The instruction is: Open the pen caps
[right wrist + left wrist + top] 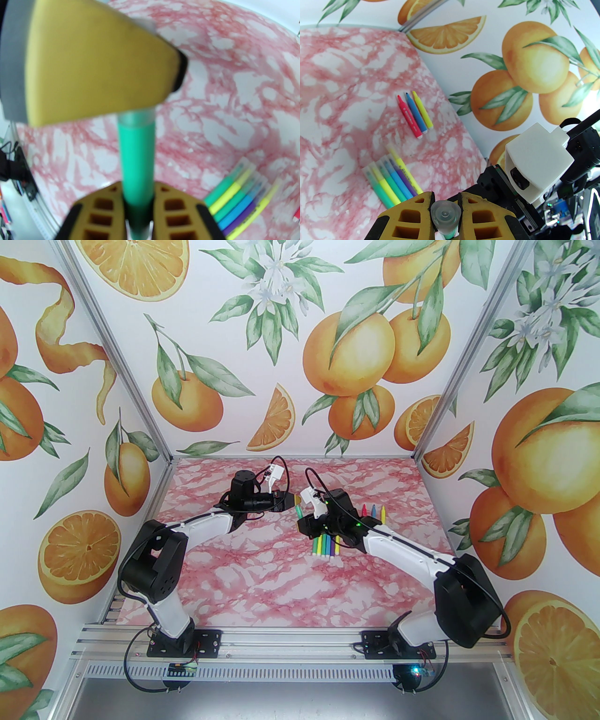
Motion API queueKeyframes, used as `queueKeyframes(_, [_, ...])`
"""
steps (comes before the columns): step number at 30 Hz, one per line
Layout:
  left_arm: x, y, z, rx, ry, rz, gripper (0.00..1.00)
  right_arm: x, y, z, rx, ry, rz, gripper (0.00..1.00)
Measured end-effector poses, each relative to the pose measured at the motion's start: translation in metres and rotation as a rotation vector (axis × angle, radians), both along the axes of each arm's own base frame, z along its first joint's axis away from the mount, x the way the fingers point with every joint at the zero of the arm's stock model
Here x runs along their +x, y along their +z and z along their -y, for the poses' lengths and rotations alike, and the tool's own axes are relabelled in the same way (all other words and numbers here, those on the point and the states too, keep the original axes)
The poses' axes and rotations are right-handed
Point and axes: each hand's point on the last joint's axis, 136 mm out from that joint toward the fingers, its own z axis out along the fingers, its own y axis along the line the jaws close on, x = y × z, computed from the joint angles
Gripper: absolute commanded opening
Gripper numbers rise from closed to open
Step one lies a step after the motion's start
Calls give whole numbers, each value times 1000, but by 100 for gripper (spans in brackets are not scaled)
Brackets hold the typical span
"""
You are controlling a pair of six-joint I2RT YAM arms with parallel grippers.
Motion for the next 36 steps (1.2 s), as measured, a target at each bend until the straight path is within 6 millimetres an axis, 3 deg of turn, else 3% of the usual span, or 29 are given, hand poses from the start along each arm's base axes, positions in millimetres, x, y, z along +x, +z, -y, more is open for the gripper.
queueKeyframes(9, [-4,0,2,-5,-13,-18,0,-10,2,7,1,5,19,0])
queueKeyframes(36, [-2,11,-15,-14,-5,-46,0,-7,17,8,8,37,146,0])
